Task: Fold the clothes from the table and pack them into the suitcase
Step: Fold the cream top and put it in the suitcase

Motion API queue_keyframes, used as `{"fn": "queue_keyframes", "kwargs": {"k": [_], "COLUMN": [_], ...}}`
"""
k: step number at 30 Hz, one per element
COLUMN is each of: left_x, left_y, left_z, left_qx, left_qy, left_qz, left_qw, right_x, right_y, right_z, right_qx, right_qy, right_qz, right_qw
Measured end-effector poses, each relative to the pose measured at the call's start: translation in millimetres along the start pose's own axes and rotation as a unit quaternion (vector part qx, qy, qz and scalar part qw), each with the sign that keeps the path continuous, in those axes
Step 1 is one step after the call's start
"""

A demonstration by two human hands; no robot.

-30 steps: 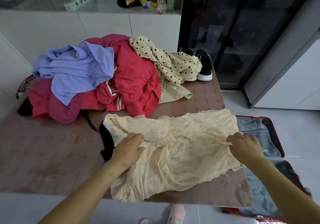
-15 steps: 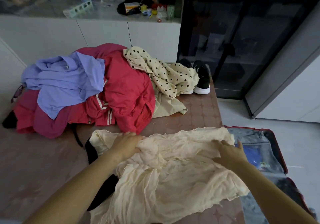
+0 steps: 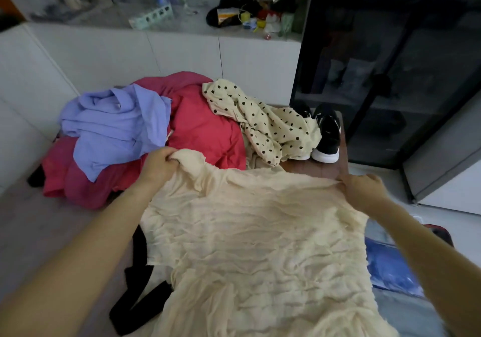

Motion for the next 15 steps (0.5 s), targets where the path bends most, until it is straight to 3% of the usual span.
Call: {"fn": "queue_keyframes", "kwargs": {"k": [3, 5, 8, 10, 12, 14, 15], "left_x": [-8, -14, -30, -36, -37, -28, -22], "left_y": [3, -1, -11, -28, -49, -72, -84], "left_z": [-4, 6, 41, 65, 88, 113, 124], "left_qx": [-0.059, -0.083, -0.127, -0.130, -0.077, -0.037, -0.035], "left_qy": [0.000, -0.060, -0.154, -0.223, -0.361, -0.489, -0.515], "left_qz": [0.024, 0.079, 0.216, 0.241, 0.135, -0.037, -0.085], "left_qw": [0.998, 0.992, 0.956, 0.936, 0.920, 0.871, 0.852], "right_x": [-5, -3, 6, 11, 28, 49, 61], "right_y": [-3, -3, 9, 17, 24, 28, 29], "right_z": [-9, -8, 5, 23, 47, 72, 81], "right_qx": [-0.012, -0.021, -0.041, -0.072, -0.157, -0.227, -0.240], "right_qy": [0.026, 0.011, -0.017, 0.003, 0.097, 0.112, 0.102], "right_qz": [-0.013, -0.017, -0.025, -0.060, -0.067, -0.050, -0.045], "right_qw": [1.000, 1.000, 0.999, 0.996, 0.981, 0.966, 0.964]}}
Point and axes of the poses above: each hand's wrist, its own z-axis away from the middle knuckle, its own x-axis out of the palm, y = z × x, the point moved 1 cm from there along -z, towards the middle knuckle, and after that the axes turned 8 degrees about y, right-handed, at the moved point
